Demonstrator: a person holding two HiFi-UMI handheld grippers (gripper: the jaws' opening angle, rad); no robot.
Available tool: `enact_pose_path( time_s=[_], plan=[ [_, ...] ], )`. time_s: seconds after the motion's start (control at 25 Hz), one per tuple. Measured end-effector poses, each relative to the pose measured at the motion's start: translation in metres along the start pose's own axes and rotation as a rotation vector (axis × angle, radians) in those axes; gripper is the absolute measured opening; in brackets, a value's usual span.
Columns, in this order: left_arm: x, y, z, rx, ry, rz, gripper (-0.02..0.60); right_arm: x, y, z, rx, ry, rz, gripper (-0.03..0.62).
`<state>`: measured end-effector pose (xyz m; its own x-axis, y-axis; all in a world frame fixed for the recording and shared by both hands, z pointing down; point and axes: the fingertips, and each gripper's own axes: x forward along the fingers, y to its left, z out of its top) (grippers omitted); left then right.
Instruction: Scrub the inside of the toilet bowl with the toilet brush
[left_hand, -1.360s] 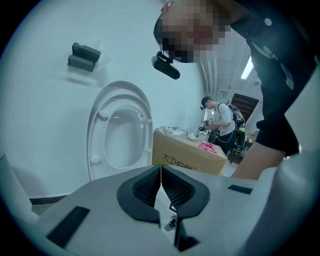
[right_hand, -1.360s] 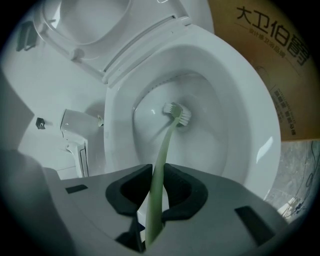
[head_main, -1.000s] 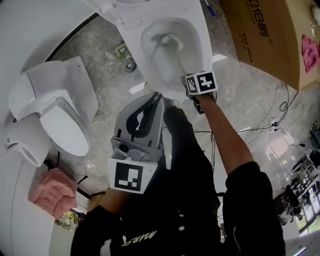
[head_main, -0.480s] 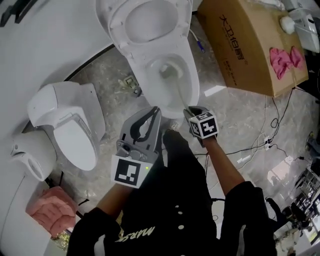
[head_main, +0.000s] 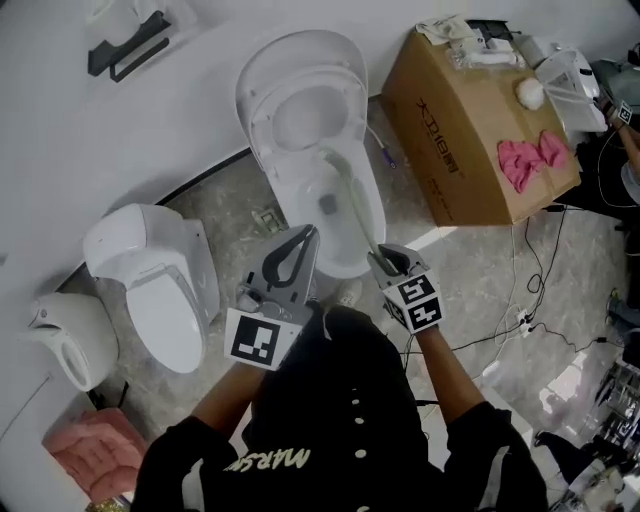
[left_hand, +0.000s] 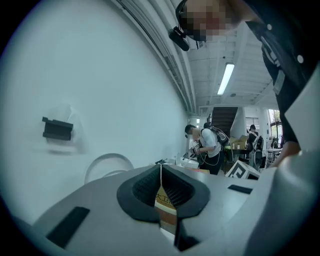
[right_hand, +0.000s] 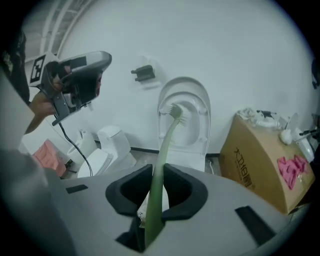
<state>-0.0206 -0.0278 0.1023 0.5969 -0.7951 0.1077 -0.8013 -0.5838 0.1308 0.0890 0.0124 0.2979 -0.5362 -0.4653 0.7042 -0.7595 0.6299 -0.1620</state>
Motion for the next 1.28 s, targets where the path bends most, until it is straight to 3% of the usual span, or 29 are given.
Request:
enact_pose_path(
  time_s=[0.24, 0.76, 1.28],
  plan=[
    [-0.025, -0.002, 0.051, 0.054, -0.088, 0.022, 0.032, -0.054, 0.012, 0.075, -0.139, -0.173, -0.056, 0.086],
    [-0.065, -0.021, 0.141, 0.116, -0.222, 0.028, 0.032, -0.174, 0.034, 0.179, -0.209, -0.515, -0.131, 0.086],
    [-0.071, -0.041, 0.171, 0.188, -0.265, -0.006, 0.032, -0.26, 0.034, 0.227, -0.223, -0.8, -0.236, 0.086]
  ],
)
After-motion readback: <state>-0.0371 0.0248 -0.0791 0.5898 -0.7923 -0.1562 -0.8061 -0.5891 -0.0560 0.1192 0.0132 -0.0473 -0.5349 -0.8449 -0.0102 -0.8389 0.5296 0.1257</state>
